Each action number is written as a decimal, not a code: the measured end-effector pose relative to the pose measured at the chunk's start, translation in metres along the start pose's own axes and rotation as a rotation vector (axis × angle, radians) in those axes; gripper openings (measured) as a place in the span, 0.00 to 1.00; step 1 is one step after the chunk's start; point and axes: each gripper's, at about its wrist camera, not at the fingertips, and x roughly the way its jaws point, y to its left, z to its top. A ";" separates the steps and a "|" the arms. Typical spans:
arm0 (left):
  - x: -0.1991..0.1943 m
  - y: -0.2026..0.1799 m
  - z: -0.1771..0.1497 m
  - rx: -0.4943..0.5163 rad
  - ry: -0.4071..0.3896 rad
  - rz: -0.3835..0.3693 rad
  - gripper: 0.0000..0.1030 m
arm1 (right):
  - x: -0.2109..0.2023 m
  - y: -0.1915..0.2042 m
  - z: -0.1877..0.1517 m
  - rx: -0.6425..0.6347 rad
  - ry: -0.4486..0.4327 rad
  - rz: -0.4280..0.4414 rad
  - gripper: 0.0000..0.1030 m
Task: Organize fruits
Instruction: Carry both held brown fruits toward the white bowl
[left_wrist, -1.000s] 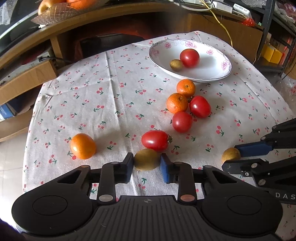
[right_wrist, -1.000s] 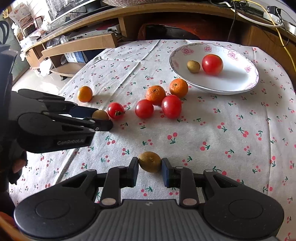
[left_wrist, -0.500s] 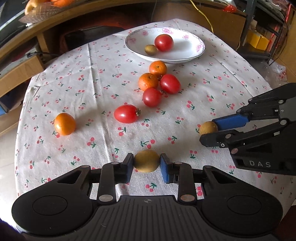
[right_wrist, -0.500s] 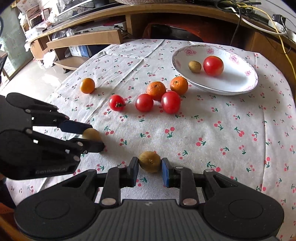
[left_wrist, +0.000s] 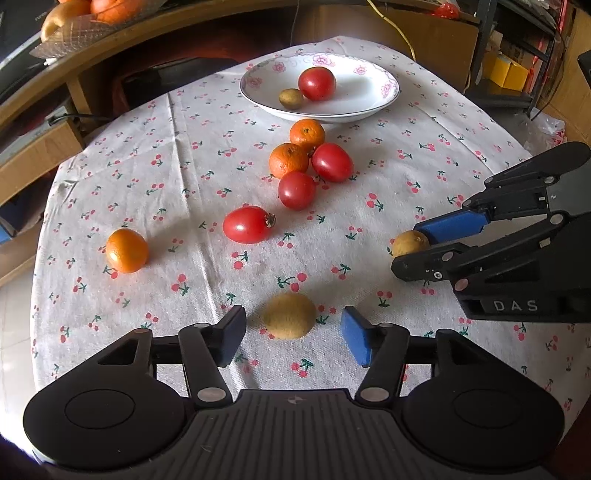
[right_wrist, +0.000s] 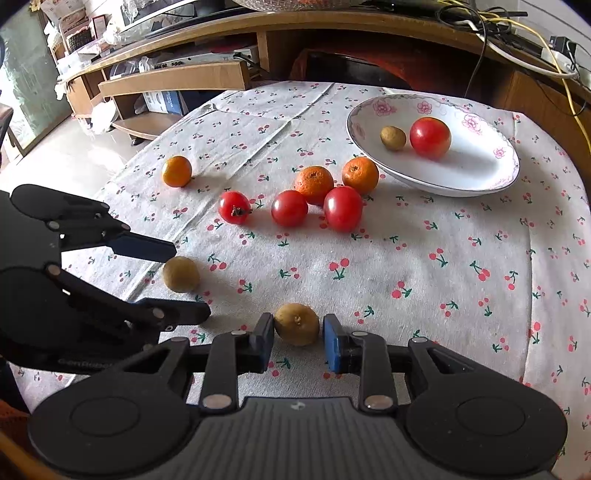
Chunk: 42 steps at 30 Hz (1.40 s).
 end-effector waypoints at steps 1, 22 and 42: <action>0.000 0.000 0.000 -0.003 0.002 -0.009 0.56 | 0.000 0.000 0.000 -0.004 0.003 -0.003 0.29; -0.010 -0.005 0.032 -0.048 -0.046 -0.031 0.37 | -0.015 -0.011 0.011 0.058 -0.054 -0.034 0.26; -0.008 -0.017 0.077 -0.041 -0.108 -0.023 0.35 | -0.033 -0.042 0.031 0.155 -0.134 -0.104 0.26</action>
